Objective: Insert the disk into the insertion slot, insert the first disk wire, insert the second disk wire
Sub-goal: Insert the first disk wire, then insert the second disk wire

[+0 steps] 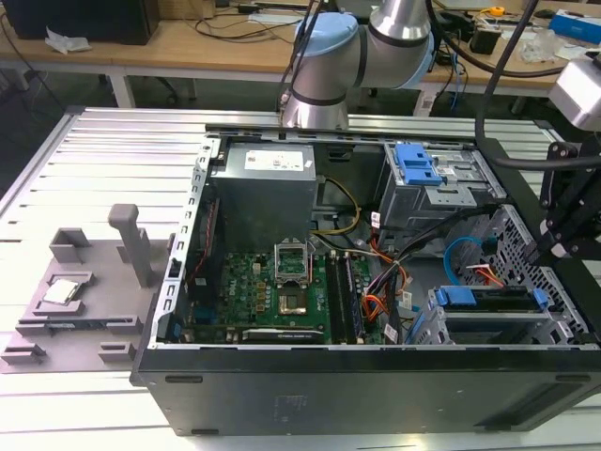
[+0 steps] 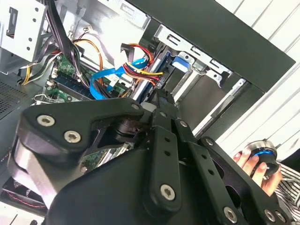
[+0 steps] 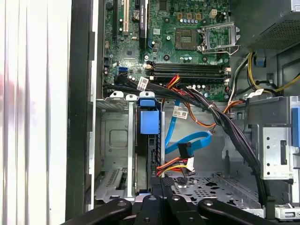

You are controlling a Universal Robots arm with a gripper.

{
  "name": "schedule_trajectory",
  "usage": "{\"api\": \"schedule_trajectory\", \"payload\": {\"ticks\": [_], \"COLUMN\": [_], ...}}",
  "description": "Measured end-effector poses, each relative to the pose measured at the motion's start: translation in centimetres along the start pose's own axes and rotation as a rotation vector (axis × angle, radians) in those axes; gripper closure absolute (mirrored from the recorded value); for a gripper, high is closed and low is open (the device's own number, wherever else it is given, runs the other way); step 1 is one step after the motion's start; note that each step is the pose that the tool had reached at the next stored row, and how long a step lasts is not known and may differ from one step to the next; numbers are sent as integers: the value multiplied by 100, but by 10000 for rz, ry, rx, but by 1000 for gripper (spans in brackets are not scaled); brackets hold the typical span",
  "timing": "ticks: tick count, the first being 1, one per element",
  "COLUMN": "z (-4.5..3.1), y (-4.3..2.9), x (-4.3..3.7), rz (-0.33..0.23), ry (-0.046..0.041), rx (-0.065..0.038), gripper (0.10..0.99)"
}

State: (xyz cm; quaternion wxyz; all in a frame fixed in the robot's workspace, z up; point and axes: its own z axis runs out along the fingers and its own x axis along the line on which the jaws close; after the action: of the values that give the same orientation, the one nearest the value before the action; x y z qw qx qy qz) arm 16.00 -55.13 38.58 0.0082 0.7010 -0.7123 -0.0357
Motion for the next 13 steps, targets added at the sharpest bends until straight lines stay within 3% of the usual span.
{"api": "schedule_trajectory", "payload": {"ticks": [12, 13], "z": [-2, -2], "y": [0, 0], "x": [0, 0], "rz": [0, 0], "ry": [0, 1], "rx": [0, 0], "gripper": [980, 914]}}
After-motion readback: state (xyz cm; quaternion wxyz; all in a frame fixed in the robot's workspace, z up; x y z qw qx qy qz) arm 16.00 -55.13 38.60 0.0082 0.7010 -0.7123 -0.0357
